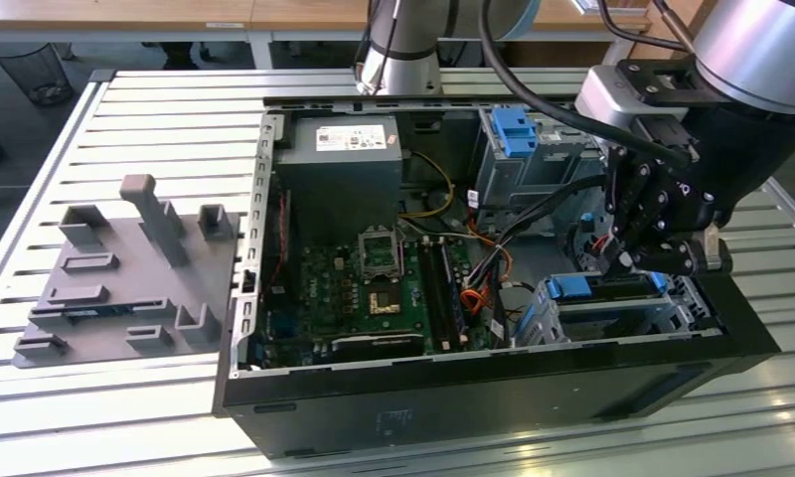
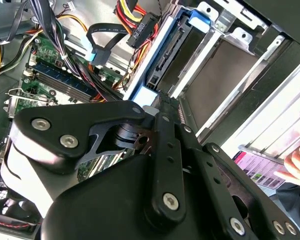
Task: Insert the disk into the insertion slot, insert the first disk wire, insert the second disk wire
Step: 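Insert the first disk wire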
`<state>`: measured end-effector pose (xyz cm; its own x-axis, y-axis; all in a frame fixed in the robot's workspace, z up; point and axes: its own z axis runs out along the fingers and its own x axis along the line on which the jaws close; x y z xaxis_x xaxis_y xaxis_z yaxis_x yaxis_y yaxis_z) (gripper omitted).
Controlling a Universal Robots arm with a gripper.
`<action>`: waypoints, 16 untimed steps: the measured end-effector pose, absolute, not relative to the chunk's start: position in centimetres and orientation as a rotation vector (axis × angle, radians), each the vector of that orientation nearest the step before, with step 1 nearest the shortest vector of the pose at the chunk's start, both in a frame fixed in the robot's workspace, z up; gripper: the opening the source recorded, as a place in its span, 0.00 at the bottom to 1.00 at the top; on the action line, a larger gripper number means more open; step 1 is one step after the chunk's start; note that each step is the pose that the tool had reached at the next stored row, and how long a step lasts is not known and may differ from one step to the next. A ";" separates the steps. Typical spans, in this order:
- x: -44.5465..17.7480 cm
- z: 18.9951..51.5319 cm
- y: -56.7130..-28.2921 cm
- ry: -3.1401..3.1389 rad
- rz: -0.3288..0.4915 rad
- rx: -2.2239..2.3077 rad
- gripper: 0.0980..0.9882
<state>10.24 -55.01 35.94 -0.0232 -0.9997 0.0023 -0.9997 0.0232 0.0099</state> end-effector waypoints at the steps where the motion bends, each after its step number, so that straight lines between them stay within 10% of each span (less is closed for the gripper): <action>1: 10.3 35.9 -55.0 -2.241 -0.009 2.190 0.01; 16: 10.6 35.9 -55.0 -2.241 -0.009 2.190 0.01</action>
<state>10.65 -54.98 35.95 -0.0232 -0.9997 0.0023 -0.9997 0.0232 0.0099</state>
